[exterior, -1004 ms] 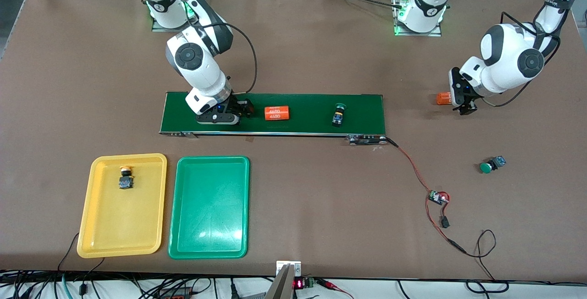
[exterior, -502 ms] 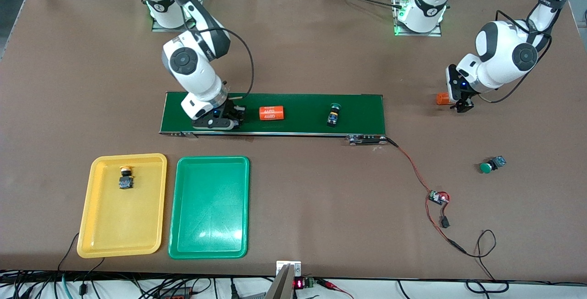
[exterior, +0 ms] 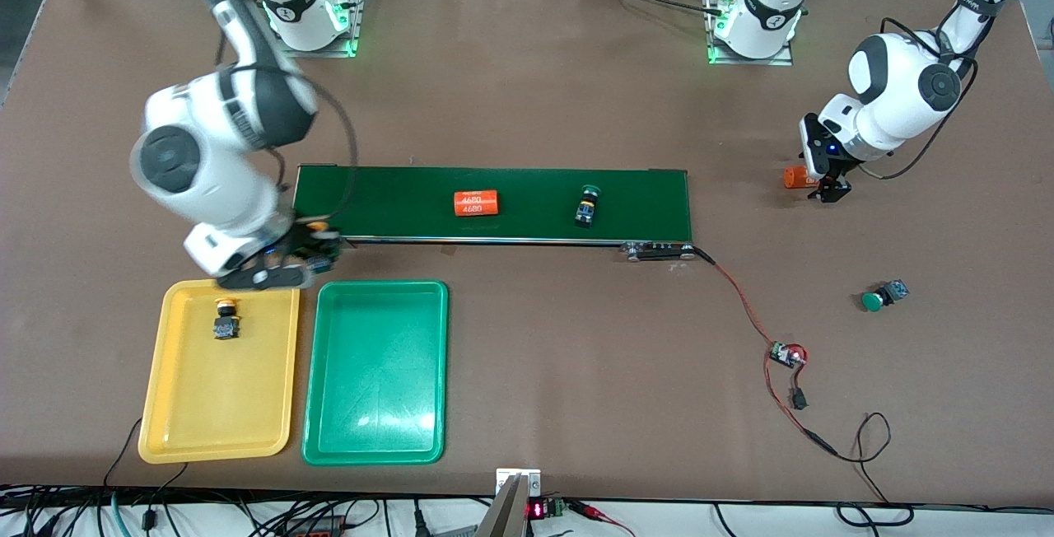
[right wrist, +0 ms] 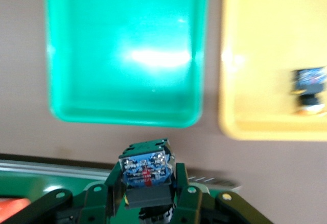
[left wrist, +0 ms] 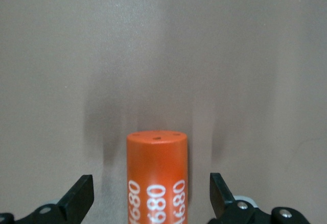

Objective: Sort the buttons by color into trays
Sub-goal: 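Carry the button to the yellow tray while the left gripper grasps a battery, then release the button in the yellow tray while the left gripper carries the battery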

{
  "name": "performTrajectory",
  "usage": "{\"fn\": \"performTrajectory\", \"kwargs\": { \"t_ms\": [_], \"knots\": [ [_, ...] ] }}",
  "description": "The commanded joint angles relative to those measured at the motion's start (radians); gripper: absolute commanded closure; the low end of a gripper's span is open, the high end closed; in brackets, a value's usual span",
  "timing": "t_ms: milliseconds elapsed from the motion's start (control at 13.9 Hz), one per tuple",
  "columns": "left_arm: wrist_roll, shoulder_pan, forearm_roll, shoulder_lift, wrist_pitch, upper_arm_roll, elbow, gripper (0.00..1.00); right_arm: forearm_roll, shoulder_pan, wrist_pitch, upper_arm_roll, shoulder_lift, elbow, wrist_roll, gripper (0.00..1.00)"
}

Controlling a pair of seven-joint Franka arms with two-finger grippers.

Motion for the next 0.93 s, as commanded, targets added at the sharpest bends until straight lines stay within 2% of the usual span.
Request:
{"fn": "performTrajectory", "kwargs": {
  "t_ms": [0,215,287,359,430,502,574,646,717,861],
  "knots": [
    [0.026,0.049,0.015,0.032,0.028,-0.009,-0.008,0.0,-0.009,-0.044,-0.009,-0.039,0.114,0.093,-0.119,1.0],
    [0.038,0.063,0.015,0.041,0.023,-0.007,-0.033,0.0,-0.018,-0.058,0.041,-0.111,0.229,0.178,-0.199,1.0],
    [0.041,0.063,0.015,0.04,0.019,-0.007,-0.036,0.07,-0.026,-0.058,0.087,-0.128,0.259,0.181,-0.22,1.0],
    [0.049,0.063,0.015,0.038,0.017,-0.007,-0.036,0.19,-0.032,-0.06,0.136,-0.145,0.285,0.181,-0.237,1.0],
    [0.061,0.063,0.015,0.037,0.013,-0.009,-0.034,0.5,-0.029,-0.064,0.176,-0.16,0.303,0.181,-0.254,1.0],
    [0.061,0.063,0.015,0.033,0.005,-0.009,-0.033,0.77,-0.028,-0.079,0.195,-0.163,0.311,0.181,-0.263,1.0],
    [0.061,0.062,0.015,0.018,-0.003,-0.011,-0.024,0.9,-0.026,-0.084,0.196,-0.163,0.32,0.181,-0.263,1.0],
    [0.061,0.054,0.017,-0.003,-0.03,-0.012,-0.001,0.97,-0.023,-0.084,0.196,-0.163,0.325,0.181,-0.26,0.99],
    [0.062,0.048,0.017,-0.028,-0.071,-0.017,0.028,1.0,-0.02,-0.083,0.196,-0.163,0.334,0.181,-0.254,0.99],
    [0.046,0.004,0.011,-0.049,-0.136,-0.024,0.12,1.0,-0.015,-0.078,0.196,-0.163,0.334,0.181,-0.249,0.98]
  ]
}}
